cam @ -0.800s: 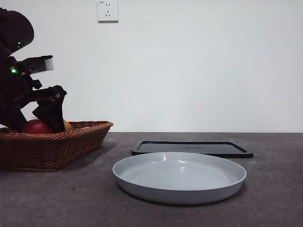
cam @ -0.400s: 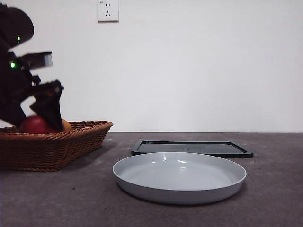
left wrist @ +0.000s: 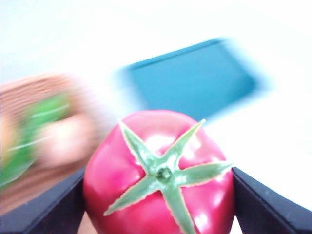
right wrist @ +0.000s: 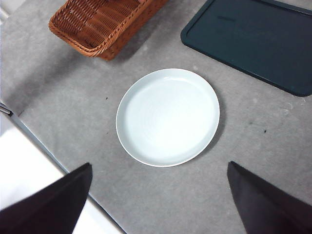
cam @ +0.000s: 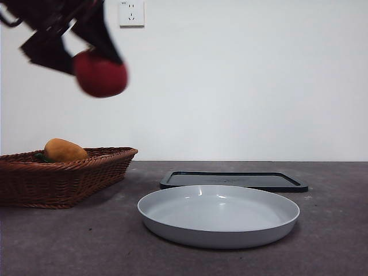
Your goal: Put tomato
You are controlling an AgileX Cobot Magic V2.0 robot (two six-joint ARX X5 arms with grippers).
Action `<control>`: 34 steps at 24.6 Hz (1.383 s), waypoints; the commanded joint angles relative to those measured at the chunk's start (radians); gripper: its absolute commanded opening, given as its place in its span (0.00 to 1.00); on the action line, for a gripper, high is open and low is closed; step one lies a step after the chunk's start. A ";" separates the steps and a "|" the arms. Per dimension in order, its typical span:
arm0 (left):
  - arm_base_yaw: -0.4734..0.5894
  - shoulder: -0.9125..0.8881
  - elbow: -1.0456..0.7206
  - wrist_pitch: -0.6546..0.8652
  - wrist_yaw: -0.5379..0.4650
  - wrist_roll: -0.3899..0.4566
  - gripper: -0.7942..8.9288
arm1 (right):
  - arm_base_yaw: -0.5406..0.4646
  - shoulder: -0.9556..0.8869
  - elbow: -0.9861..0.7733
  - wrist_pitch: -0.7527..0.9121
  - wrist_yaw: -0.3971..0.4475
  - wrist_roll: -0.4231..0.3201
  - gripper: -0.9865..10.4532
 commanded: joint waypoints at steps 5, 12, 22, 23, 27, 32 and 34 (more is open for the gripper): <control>-0.211 0.059 0.014 -0.016 0.008 0.011 0.42 | 0.005 0.008 0.021 0.012 0.000 0.010 0.47; -0.364 0.217 0.014 0.069 -0.034 0.041 0.42 | 0.005 0.008 0.021 0.011 0.000 0.010 0.47; -0.455 0.444 0.014 0.222 -0.094 0.070 0.42 | 0.005 0.008 0.021 0.010 0.000 0.013 0.47; -0.456 0.455 0.014 0.222 -0.095 0.071 0.42 | 0.005 0.008 0.021 0.010 0.000 0.013 0.47; -0.456 0.477 0.014 0.219 -0.101 0.082 0.42 | 0.005 0.008 0.021 0.010 0.000 0.013 0.47; -0.456 0.477 0.014 0.200 -0.101 0.093 0.49 | 0.005 0.008 0.021 0.009 0.000 0.013 0.47; -0.456 0.477 0.014 0.186 -0.101 0.093 0.59 | 0.005 0.008 0.021 0.007 0.000 0.013 0.47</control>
